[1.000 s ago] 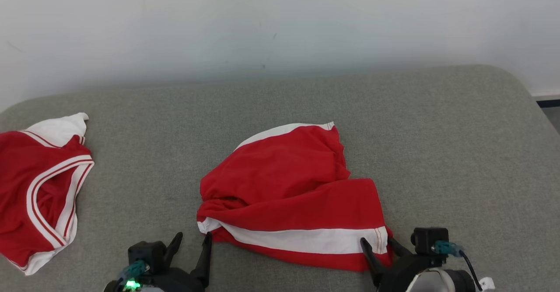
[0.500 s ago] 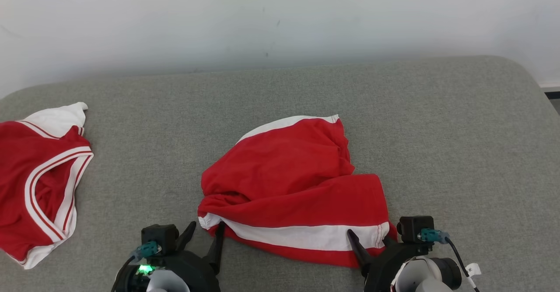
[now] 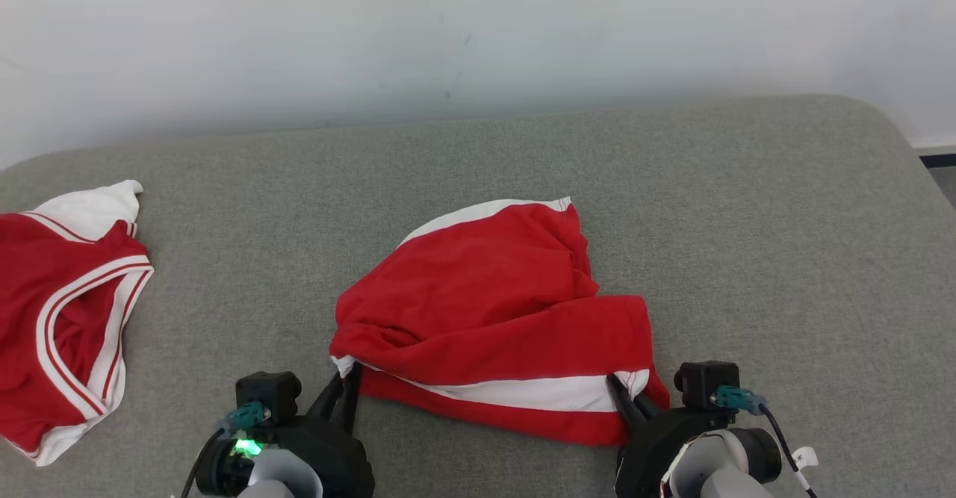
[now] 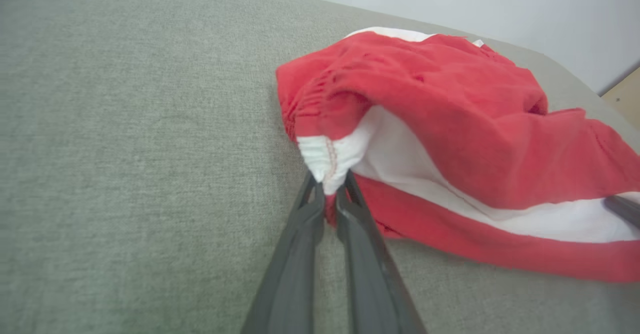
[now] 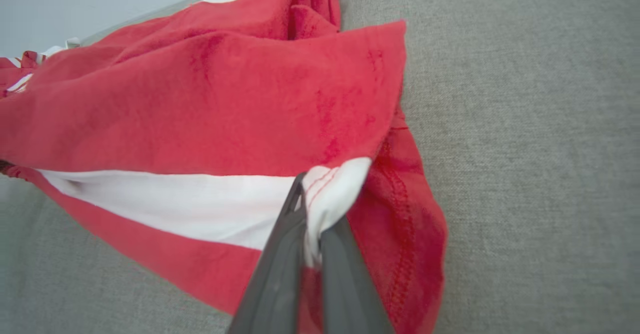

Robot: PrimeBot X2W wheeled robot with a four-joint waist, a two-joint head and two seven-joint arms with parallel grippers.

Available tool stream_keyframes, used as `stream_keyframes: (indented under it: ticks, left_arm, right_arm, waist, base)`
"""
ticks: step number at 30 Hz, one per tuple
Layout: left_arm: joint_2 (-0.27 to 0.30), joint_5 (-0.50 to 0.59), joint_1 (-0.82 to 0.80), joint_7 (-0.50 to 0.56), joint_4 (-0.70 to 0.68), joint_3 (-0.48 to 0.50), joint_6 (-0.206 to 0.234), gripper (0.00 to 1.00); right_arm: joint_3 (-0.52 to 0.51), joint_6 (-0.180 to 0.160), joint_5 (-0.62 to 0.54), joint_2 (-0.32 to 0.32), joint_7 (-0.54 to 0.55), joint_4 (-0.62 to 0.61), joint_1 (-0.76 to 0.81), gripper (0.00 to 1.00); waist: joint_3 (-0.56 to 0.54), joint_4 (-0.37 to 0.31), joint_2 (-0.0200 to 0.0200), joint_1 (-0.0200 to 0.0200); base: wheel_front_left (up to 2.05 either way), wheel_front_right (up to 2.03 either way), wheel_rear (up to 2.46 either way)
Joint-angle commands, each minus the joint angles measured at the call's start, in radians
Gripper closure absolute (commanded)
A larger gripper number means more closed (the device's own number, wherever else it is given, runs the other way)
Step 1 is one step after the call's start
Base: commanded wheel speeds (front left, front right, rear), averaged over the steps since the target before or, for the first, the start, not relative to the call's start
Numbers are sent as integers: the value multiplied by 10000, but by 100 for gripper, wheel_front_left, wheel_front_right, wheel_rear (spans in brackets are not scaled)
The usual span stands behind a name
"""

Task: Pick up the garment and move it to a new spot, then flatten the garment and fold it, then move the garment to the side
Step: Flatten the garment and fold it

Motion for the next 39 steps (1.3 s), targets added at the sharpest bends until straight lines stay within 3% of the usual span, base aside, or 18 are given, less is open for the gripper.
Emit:
stream_keyframes:
  ticks: [1, 11, 18, 23, 26, 30, 39]
  left_arm:
    - [51, -137, -22, -132, -137, -8, 15, 100]
    - [515, -669, -75, -148, -2185, -508, 14, 100]
    - [701, -1392, -1077, 1068, -3805, -536, 14, 100]
    - [736, -1617, -2009, 1969, -4360, -413, 151, 100]
    - [722, -1780, -2496, 2205, -4349, -258, 230, 100]
    - [1169, -1540, -3969, 2446, -4121, 66, 498, 100]
    - [1477, -1850, -8066, 1461, -3715, 1364, 668, 100]
  right_arm:
    - [-13, -27, 2, -6, -156, -98, -38, 100]
    - [-550, -25, 600, -639, -86, -2192, 89, 100]
    - [-1083, -25, 655, -1332, 923, -4628, -645, 100]
    - [-1092, -25, 879, -1505, 1945, -5482, -1704, 100]
    - [-1105, -25, 959, -1459, 2201, -5266, -2344, 100]
    - [-1140, -25, 1015, -945, 2194, -4333, -4387, 100]
    - [-1551, -25, -179, -469, -409, -1906, -9719, 100]
  waist:
    - [-131, 30, -1, 0]
    - [-555, 82, -1, 0]
    - [-287, -84, -1, 0]
    - [444, -355, -1, 0]
    - [929, -506, -1, 0]
    - [2382, -942, -1, 0]
    - [5113, -1312, -1, 0]
  base:
    - [0, 0, 0]
    - [0, 0, 0]
    - [0, 0, 0]
    - [0, 0, 0]
    - [0, 0, 0]
    - [0, 0, 0]
    - [0, 0, 0]
